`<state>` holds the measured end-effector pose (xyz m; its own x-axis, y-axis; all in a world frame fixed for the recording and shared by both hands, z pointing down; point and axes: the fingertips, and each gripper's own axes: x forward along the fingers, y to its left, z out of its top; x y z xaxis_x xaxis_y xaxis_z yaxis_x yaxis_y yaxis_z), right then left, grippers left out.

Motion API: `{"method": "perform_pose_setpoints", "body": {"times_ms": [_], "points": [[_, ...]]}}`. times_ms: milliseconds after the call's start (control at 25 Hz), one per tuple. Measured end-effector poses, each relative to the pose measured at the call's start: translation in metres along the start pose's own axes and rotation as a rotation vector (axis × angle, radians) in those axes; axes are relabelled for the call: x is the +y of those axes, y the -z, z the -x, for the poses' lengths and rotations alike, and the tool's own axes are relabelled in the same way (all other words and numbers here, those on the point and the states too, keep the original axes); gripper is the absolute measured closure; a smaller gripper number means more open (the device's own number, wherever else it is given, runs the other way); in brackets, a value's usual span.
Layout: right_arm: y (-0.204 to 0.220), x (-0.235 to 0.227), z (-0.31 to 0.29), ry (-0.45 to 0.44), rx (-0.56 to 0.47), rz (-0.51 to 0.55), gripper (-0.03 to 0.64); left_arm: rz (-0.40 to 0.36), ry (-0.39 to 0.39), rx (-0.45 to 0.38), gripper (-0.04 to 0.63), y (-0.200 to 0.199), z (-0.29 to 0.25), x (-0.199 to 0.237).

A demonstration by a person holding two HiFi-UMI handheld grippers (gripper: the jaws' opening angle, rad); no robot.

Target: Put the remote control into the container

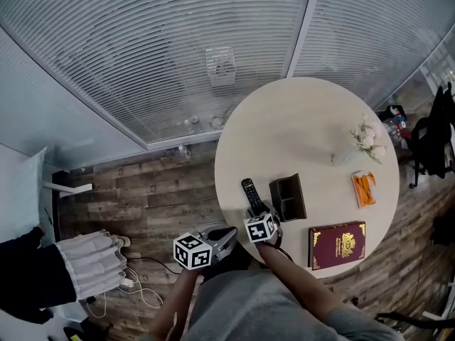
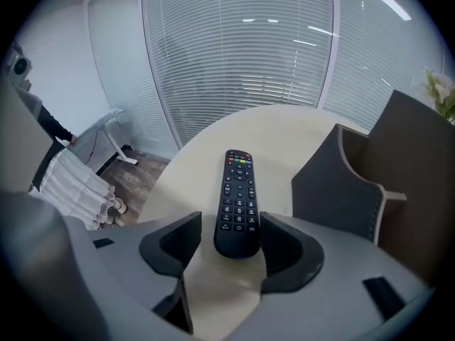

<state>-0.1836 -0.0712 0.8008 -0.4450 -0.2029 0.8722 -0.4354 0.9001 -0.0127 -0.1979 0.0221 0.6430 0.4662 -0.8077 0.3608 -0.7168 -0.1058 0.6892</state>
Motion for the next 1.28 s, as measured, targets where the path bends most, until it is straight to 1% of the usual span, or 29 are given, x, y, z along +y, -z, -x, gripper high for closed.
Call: {"method": "perform_pose_setpoints", "body": {"times_ms": [200,360,560,1000,1280], "points": [[0.003,-0.004,-0.004,0.01,0.01,-0.031,0.376,0.008,0.002,0.008,0.595,0.002,-0.001,0.004],[0.008,-0.006,-0.005,0.001,0.024,-0.09,0.376,0.009,0.01,0.014,0.595,0.001,-0.001,0.004],[0.007,-0.006,-0.008,0.006,0.022,-0.081,0.377,0.009,0.013,0.023,0.595,0.001,-0.002,0.007],[0.006,-0.001,-0.007,-0.038,0.006,-0.075,0.389,0.011,0.02,0.027,0.595,0.0,-0.004,0.01],[-0.005,0.001,0.005,-0.111,-0.041,-0.165,0.391,0.01,0.013,0.015,0.595,-0.004,-0.007,0.015]]}}
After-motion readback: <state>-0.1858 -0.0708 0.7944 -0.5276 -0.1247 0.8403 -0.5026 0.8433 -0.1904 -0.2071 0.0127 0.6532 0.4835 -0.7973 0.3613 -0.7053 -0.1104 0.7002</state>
